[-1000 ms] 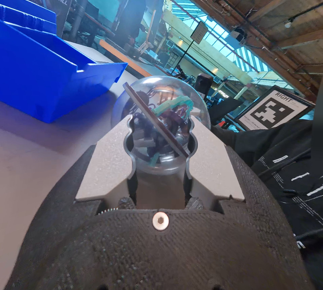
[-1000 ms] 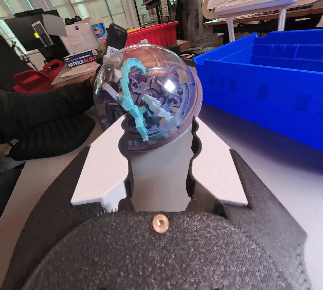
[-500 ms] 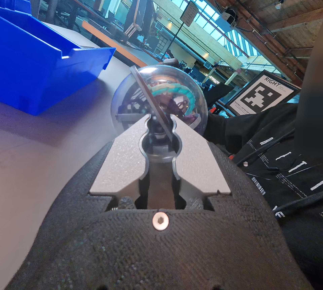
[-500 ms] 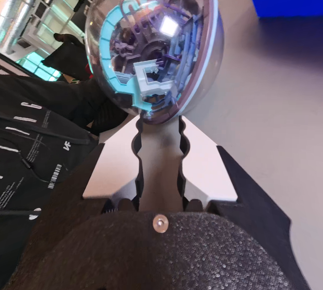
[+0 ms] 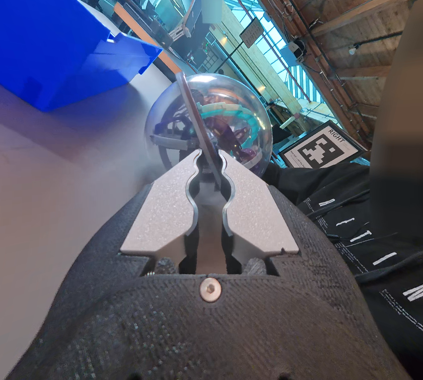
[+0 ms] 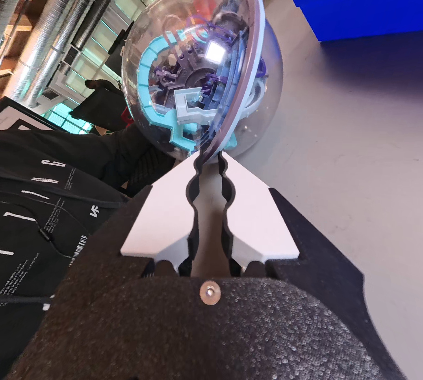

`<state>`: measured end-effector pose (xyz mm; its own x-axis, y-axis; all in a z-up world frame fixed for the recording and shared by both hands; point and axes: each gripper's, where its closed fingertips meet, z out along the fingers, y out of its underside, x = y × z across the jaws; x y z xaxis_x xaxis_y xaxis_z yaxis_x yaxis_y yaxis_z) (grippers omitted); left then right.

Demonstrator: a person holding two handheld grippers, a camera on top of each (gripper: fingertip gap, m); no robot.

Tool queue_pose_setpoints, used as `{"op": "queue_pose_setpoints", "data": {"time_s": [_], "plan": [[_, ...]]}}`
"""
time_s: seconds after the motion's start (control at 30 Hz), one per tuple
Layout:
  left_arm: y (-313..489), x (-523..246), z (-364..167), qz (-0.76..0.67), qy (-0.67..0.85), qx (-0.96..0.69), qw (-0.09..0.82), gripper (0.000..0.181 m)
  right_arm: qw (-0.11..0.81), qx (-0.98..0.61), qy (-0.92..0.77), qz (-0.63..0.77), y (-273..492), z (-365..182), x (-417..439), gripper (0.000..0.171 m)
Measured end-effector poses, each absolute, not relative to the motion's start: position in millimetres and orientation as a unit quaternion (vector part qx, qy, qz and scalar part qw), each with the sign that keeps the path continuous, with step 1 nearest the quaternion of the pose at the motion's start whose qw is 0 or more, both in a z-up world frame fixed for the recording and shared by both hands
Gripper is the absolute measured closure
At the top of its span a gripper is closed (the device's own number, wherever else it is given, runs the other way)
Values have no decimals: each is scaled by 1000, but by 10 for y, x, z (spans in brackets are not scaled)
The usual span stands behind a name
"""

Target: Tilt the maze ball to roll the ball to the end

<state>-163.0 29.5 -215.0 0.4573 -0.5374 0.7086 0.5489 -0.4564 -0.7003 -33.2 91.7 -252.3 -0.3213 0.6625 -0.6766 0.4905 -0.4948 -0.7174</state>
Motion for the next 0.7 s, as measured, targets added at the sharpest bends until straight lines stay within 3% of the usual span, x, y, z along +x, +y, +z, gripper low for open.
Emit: {"op": "queue_pose_setpoints", "data": {"time_s": [0.2, 0.7], "plan": [[252, -1610, -1688, -494, 32, -631, 597, 175, 168, -528, -521, 649, 905, -2244, -365, 164], [-318, -1334, 436, -325, 225, -485, 781, 174, 417, -291, -523, 684, 775, 285, -282, 166]]}}
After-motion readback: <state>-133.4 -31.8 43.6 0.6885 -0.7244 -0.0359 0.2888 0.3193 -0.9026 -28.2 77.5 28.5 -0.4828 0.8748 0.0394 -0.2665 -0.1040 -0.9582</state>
